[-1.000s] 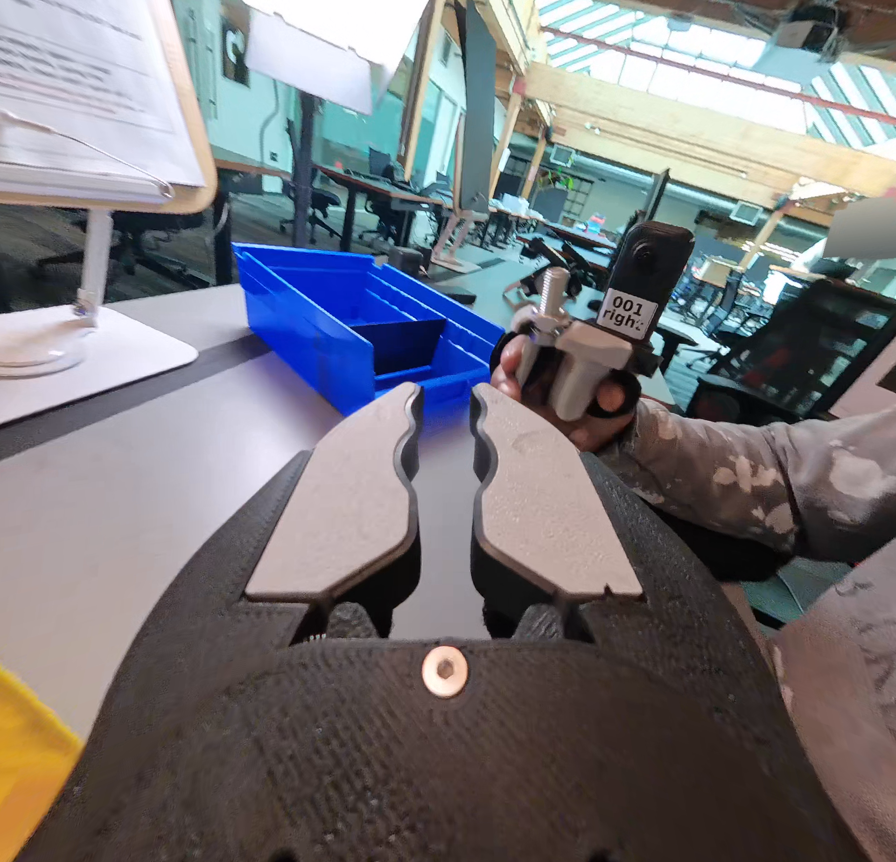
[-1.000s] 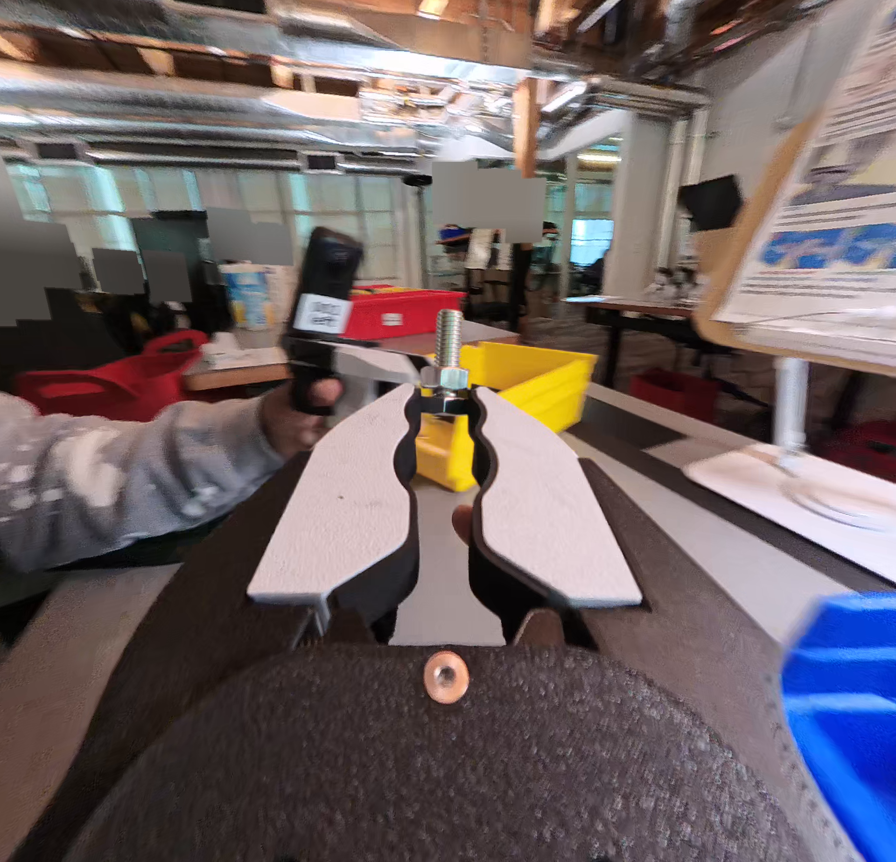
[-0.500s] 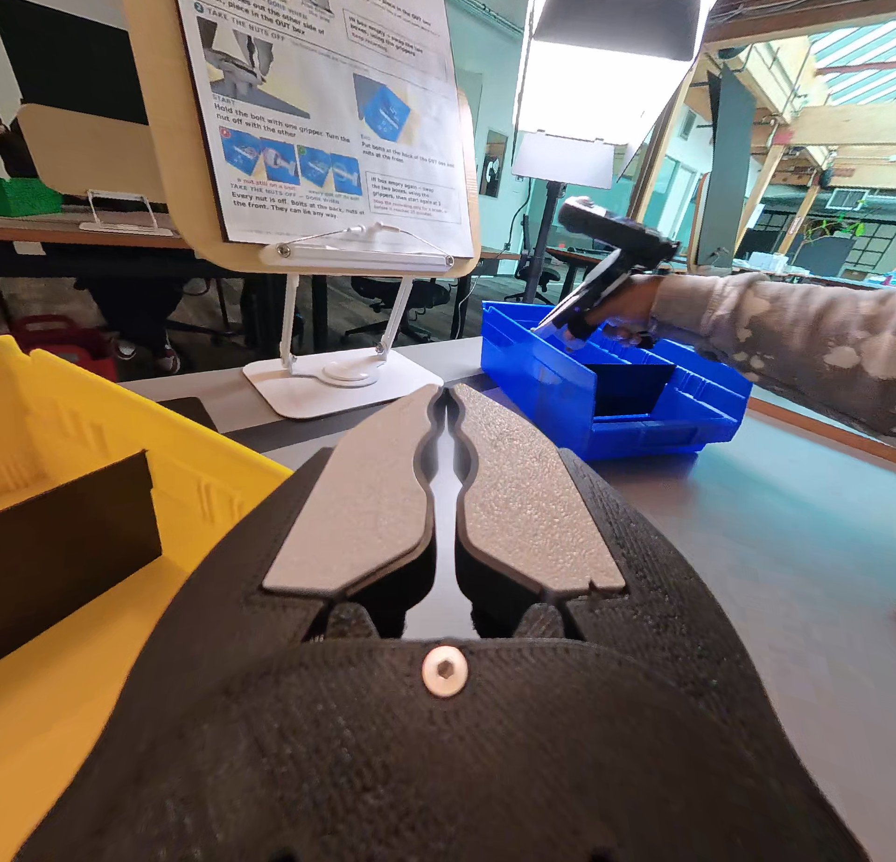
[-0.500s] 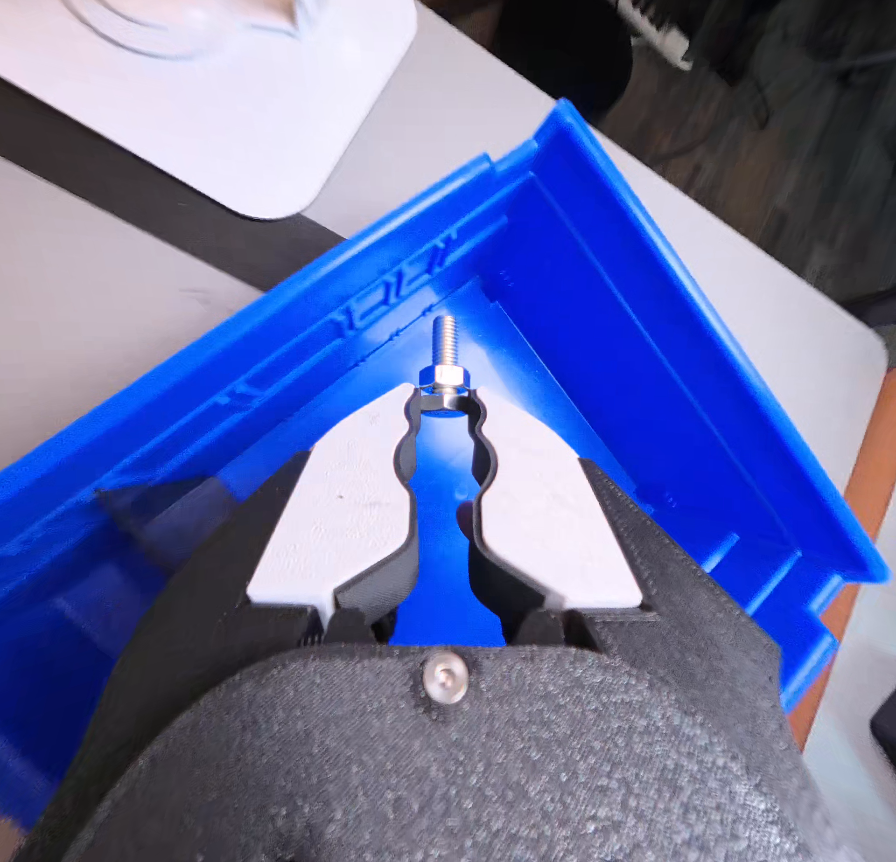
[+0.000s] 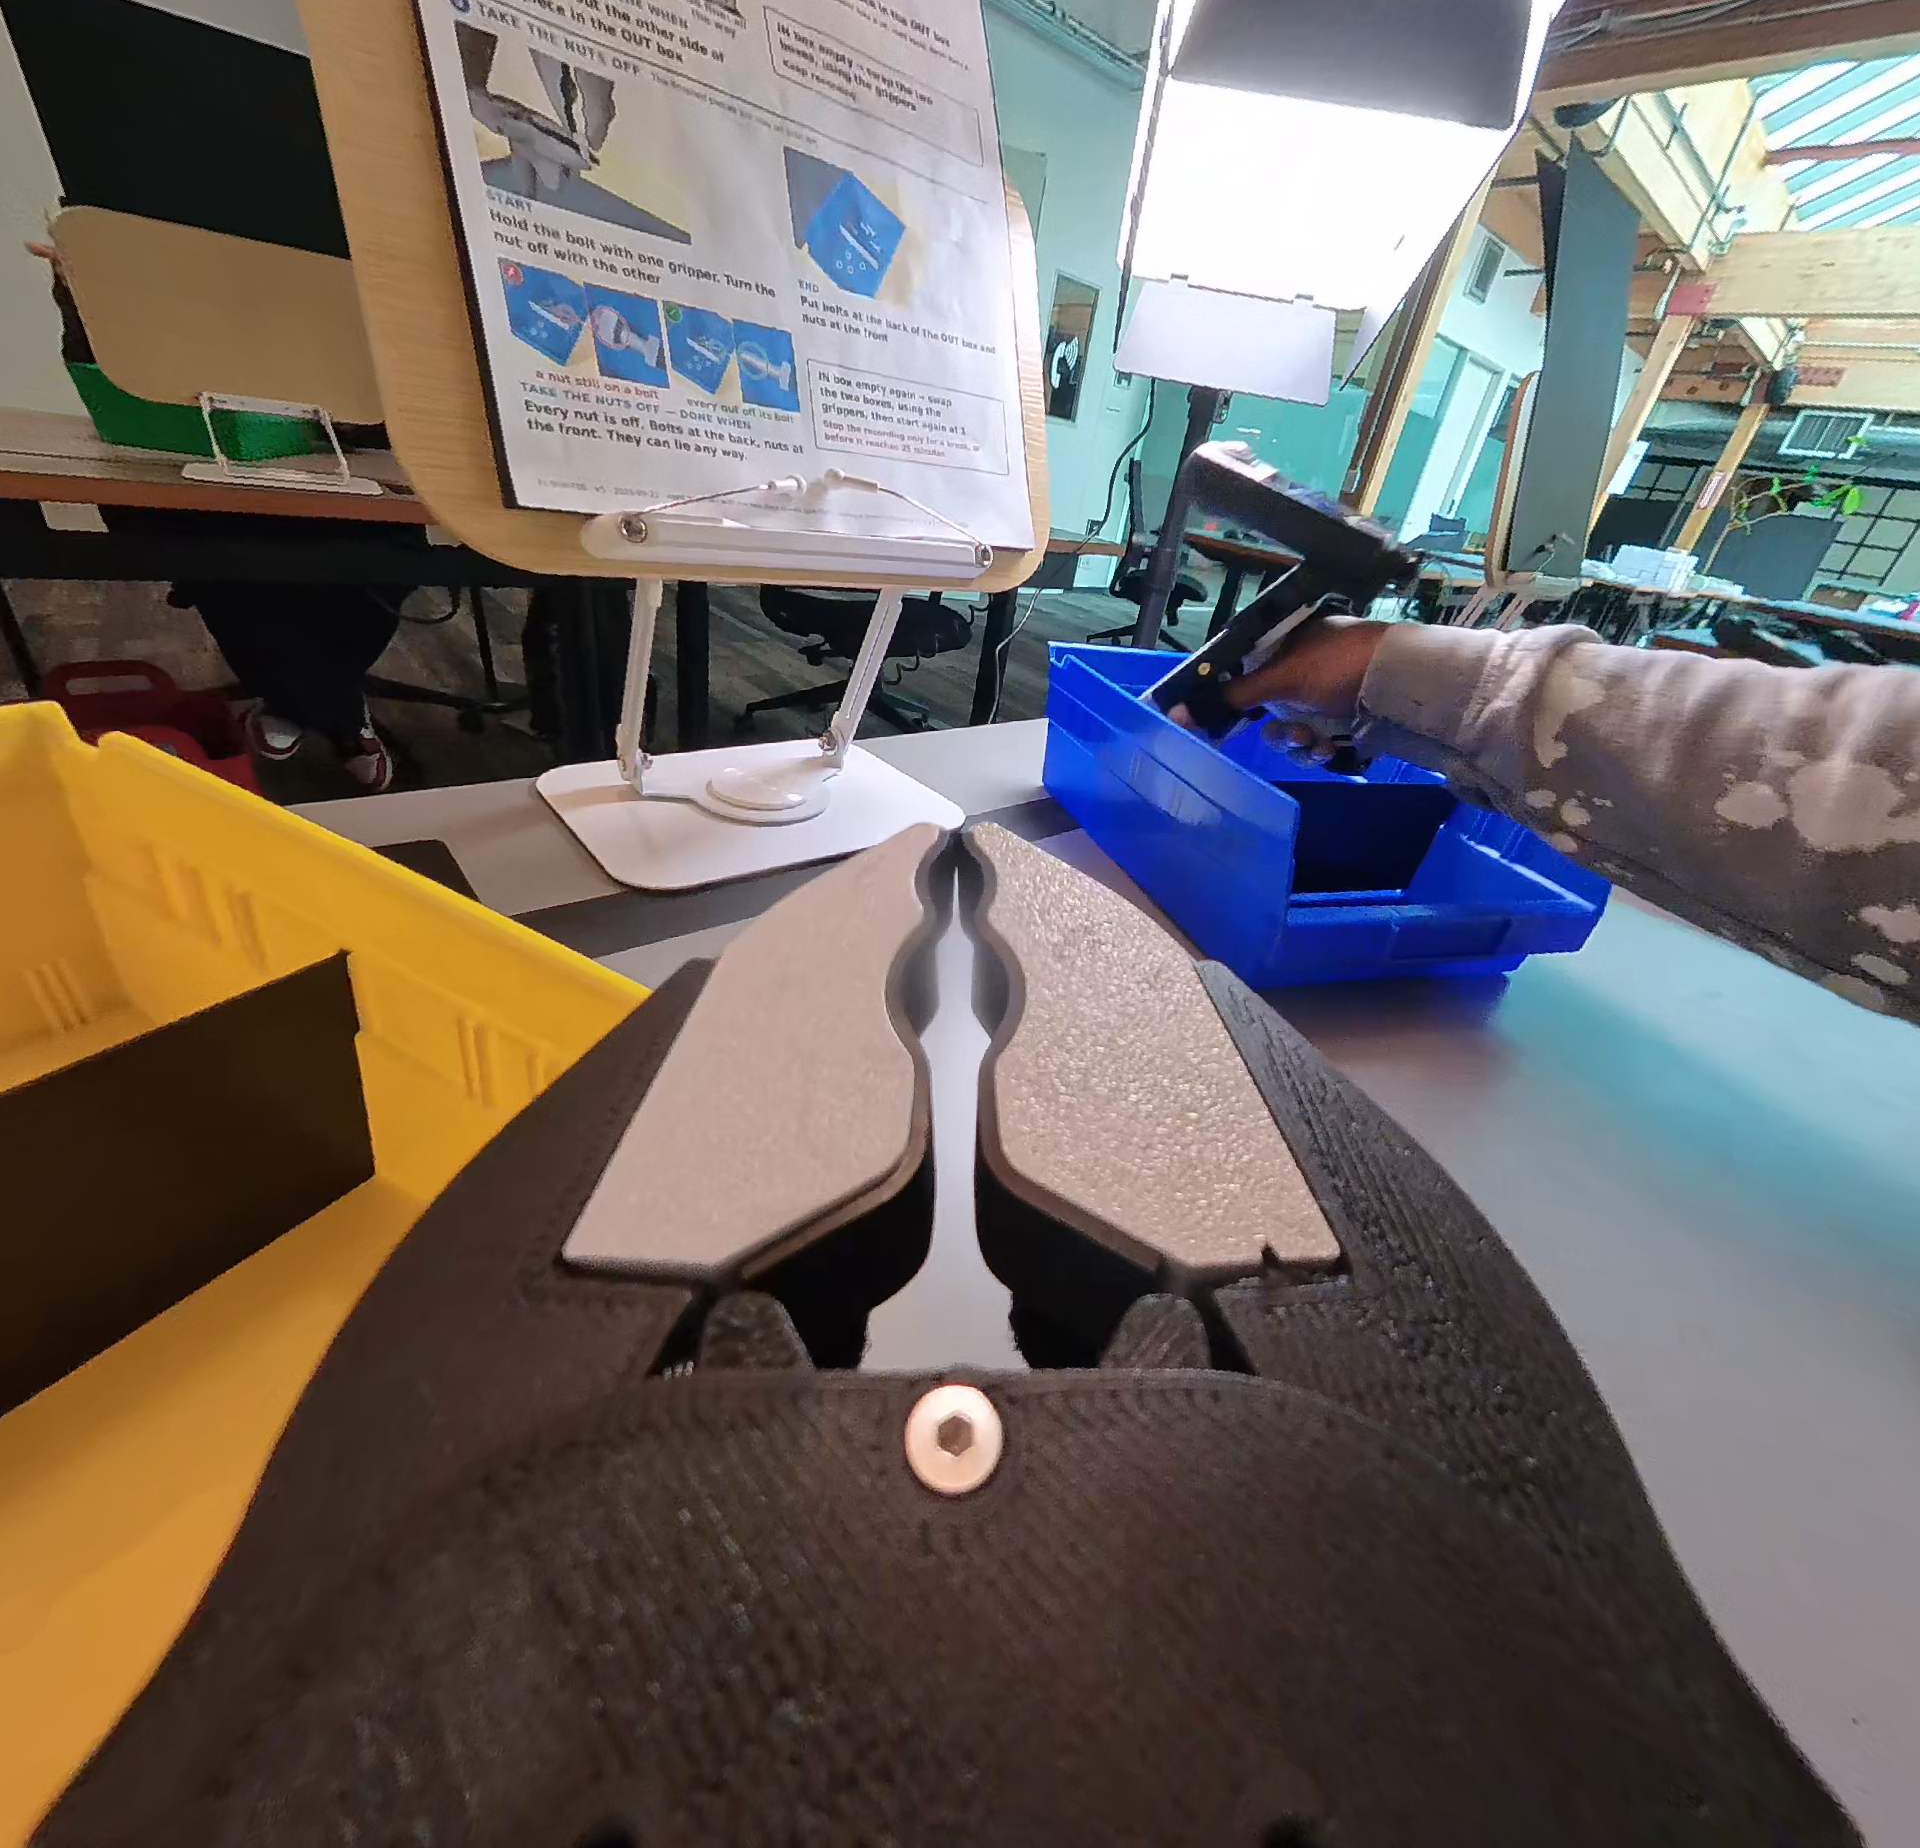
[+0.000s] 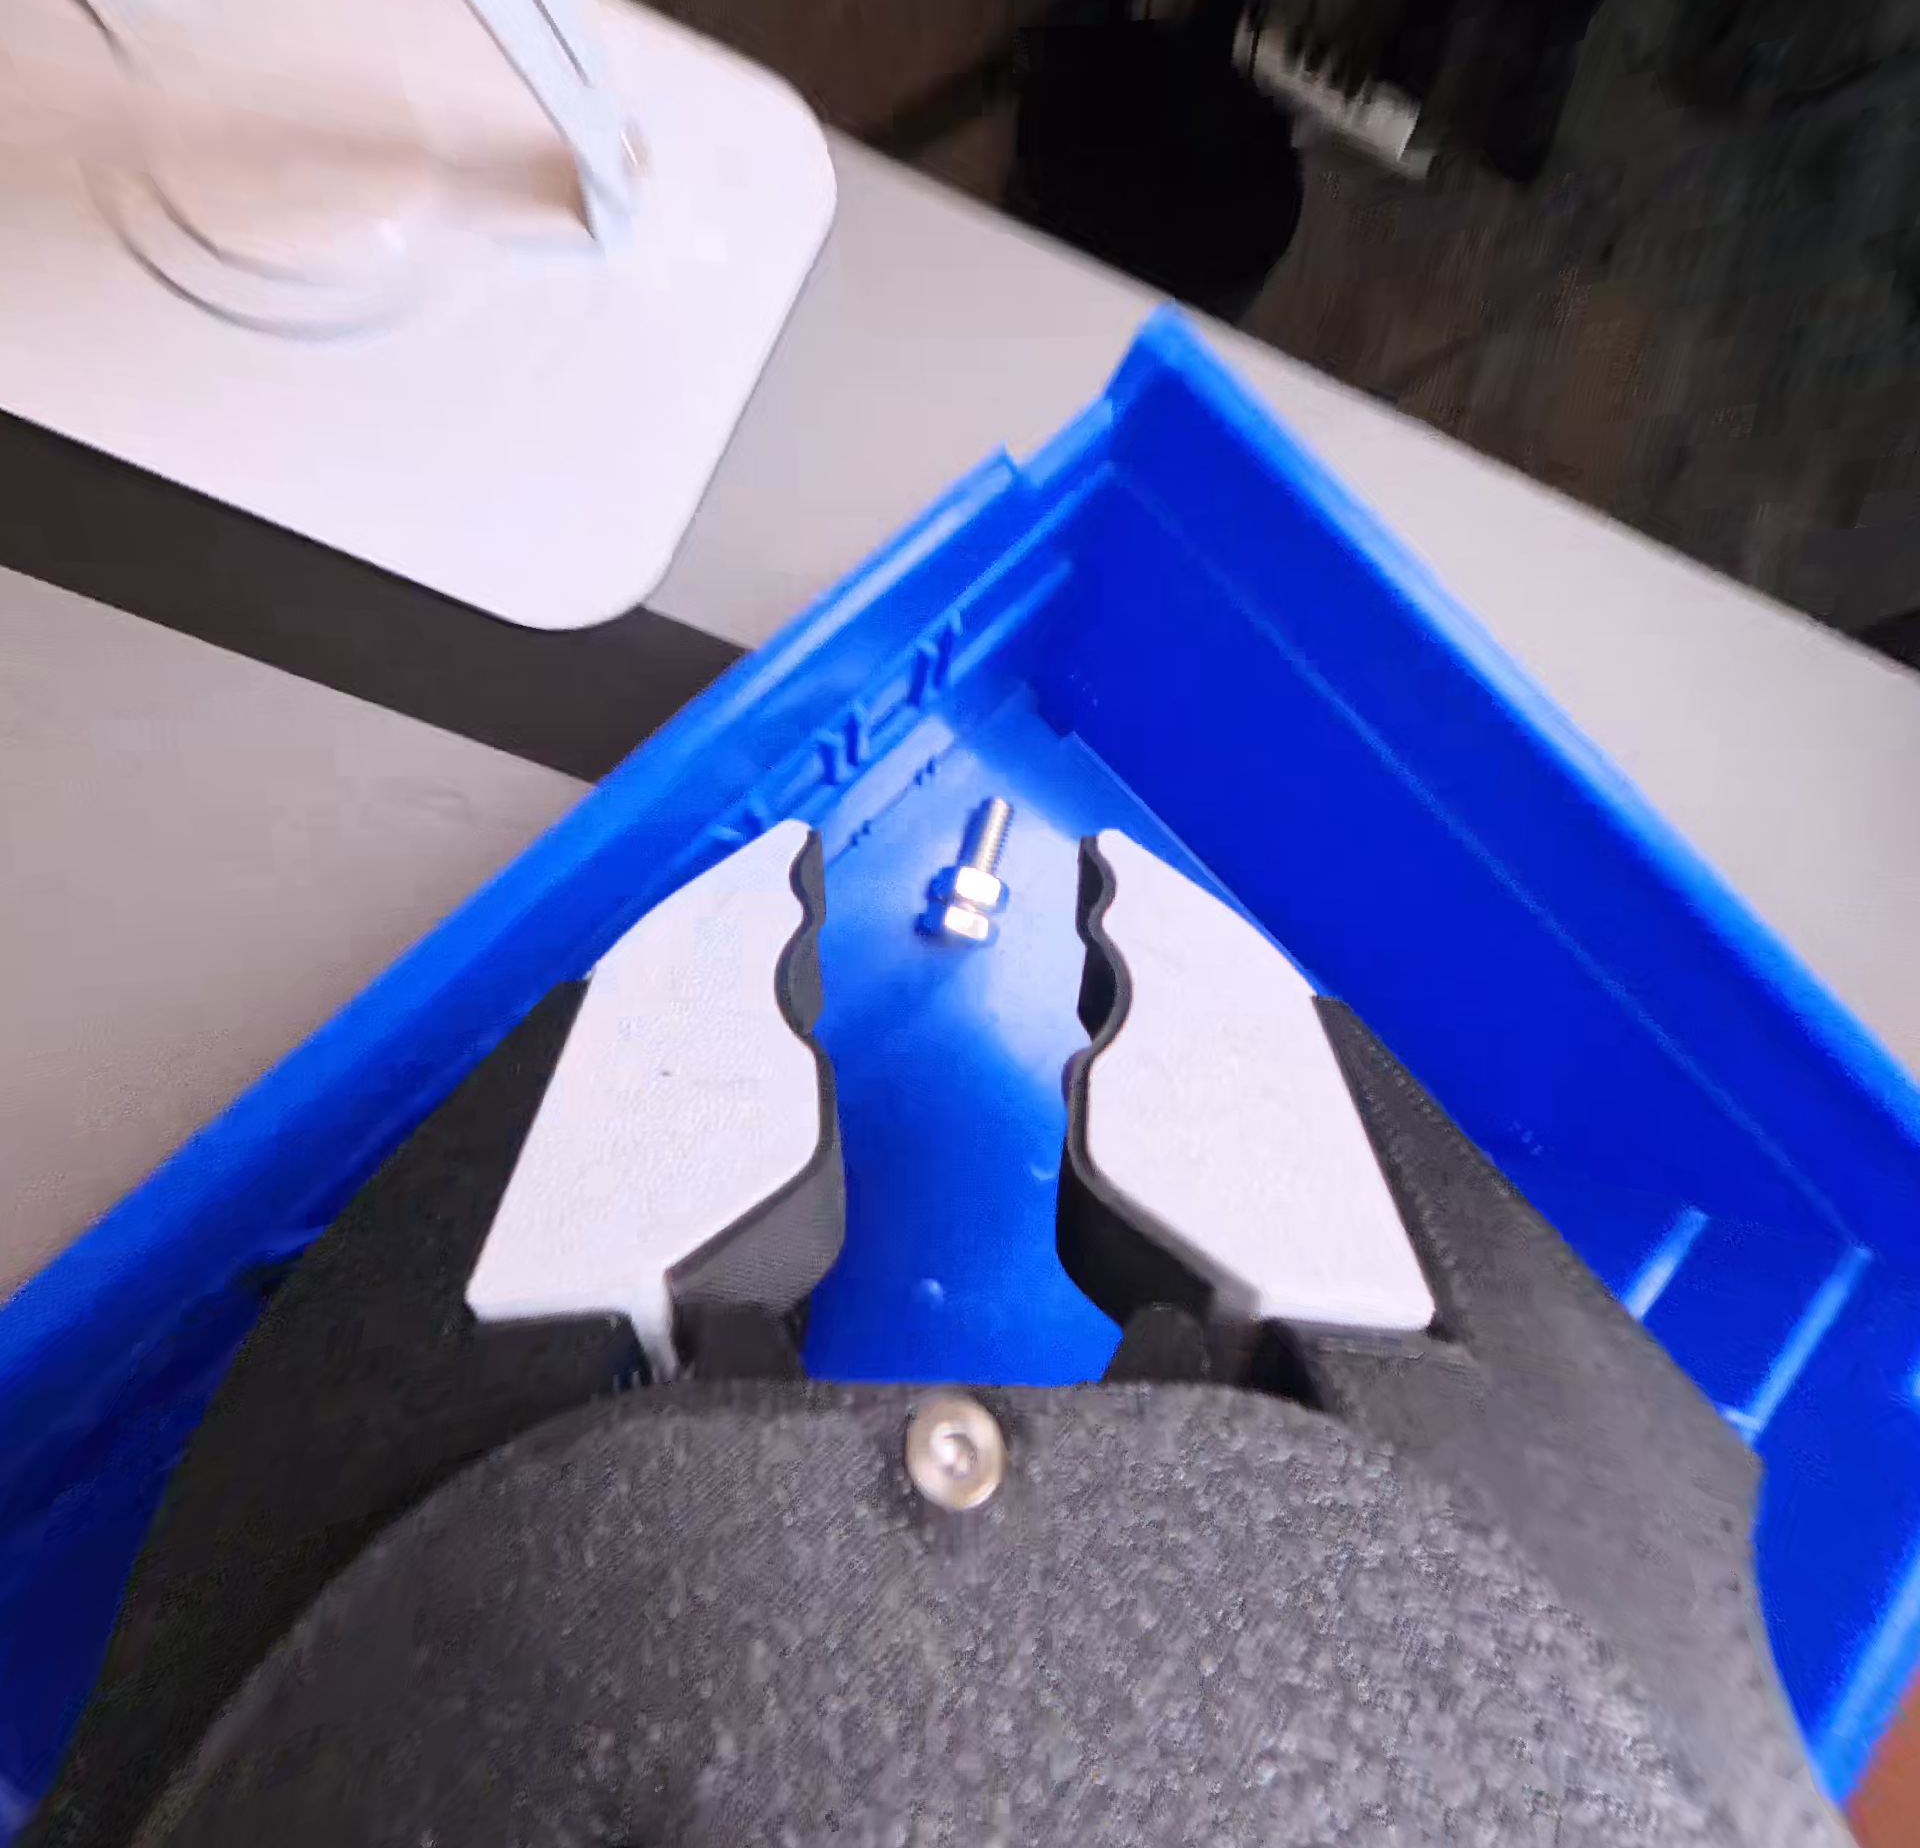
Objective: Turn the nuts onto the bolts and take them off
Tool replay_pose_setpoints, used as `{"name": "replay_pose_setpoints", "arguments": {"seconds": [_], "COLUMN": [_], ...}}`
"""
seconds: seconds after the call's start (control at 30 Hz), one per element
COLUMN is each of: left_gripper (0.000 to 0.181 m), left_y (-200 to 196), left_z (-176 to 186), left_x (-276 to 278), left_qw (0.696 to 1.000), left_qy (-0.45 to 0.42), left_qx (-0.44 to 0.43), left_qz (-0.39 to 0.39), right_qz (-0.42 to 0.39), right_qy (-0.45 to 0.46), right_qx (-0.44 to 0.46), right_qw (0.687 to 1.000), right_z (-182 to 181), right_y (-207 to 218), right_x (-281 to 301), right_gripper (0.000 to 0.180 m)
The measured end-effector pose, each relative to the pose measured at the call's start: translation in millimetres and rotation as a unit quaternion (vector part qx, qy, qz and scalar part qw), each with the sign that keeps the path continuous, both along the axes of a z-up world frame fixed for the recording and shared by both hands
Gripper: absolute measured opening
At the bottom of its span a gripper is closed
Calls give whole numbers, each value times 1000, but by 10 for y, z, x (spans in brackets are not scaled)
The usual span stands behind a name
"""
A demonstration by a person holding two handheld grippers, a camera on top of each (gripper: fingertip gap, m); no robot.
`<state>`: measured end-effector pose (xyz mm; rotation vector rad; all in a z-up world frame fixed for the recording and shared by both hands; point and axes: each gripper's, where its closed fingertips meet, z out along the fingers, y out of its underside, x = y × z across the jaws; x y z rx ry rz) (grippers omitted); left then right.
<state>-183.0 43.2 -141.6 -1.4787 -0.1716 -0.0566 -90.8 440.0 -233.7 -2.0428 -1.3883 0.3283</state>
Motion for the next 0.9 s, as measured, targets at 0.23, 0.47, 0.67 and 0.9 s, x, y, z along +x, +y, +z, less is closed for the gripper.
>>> {"name": "replay_pose_setpoints", "arguments": {"seconds": [0.23,0.47,0.67,0.9], "left_gripper": [1,0,0,5], "left_y": [-49,-243,-385,-227], "left_z": [161,470,846,253], "left_x": [37,-270,-1261,-2412], "left_qw": [999,998,993,936], "left_qy": [-9,48,24,-4], "left_qx": [42,37,-44,-332], "left_qz": [-22,34,102,117], "right_qz": [142,225,248,270], "right_qy": [303,352,362,385], "right_qx": [85,33,-6,-41], "right_qw": [939,908,899,881], "right_z": [1410,904,505,454], "right_y": [-1513,-2907,-3167,-3224], "right_x": [271,773,829,868], "right_gripper": [31,0,0,0]}}
